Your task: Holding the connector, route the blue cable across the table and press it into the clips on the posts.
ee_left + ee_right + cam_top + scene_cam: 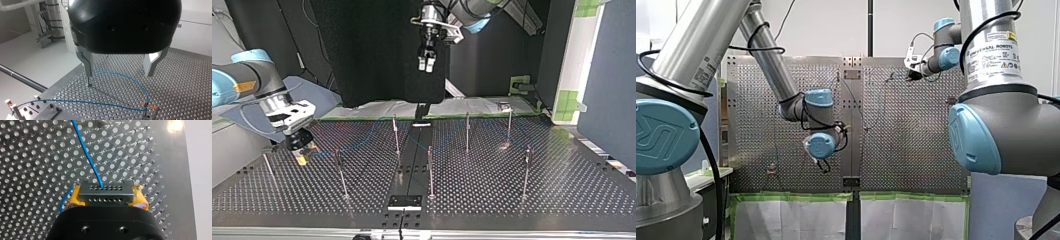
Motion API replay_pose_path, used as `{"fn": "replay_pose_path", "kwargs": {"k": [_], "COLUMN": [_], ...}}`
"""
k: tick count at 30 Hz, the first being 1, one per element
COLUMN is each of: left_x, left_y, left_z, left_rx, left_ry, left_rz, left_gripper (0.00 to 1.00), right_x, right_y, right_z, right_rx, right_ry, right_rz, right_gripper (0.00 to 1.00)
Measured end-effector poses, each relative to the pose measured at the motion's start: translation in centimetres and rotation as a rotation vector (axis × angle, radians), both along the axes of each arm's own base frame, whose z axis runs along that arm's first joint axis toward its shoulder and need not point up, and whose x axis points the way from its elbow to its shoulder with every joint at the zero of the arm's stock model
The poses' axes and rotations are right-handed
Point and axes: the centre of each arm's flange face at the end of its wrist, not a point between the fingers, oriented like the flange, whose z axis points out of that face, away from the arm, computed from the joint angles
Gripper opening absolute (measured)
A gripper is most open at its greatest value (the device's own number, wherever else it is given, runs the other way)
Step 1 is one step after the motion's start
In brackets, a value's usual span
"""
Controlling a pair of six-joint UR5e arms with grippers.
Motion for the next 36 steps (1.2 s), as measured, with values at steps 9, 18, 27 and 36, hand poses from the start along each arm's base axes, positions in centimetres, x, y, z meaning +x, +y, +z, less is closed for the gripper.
{"fn": "replay_pose_path", "kwargs": {"k": [9,18,27,36], "left_x": [-0.79,-0.81,-0.81,-0.81], "left_y": [0.75,0.77,0.77,0.77], "left_z": [-0.65,-0.66,-0.66,-0.66], "left_rx": [0.001,0.0,0.001,0.0], "left_ry": [0.0,0.0,0.0,0.0], "left_rz": [0.0,0.0,0.0,0.0], "left_gripper": [1.0,1.0,1.0,1.0], "right_x": [0.02,0.02,0.02,0.02], "right_y": [0.03,0.03,0.03,0.03], "right_z": [0.06,0.06,0.06,0.06], "right_rx": [-0.001,-0.001,-0.001,-0.001], "right_ry": [0.0,0.0,0.0,0.0], "right_rz": [0.001,0.001,0.001,0.001], "right_gripper": [0.0,0.0,0.0,0.0]}}
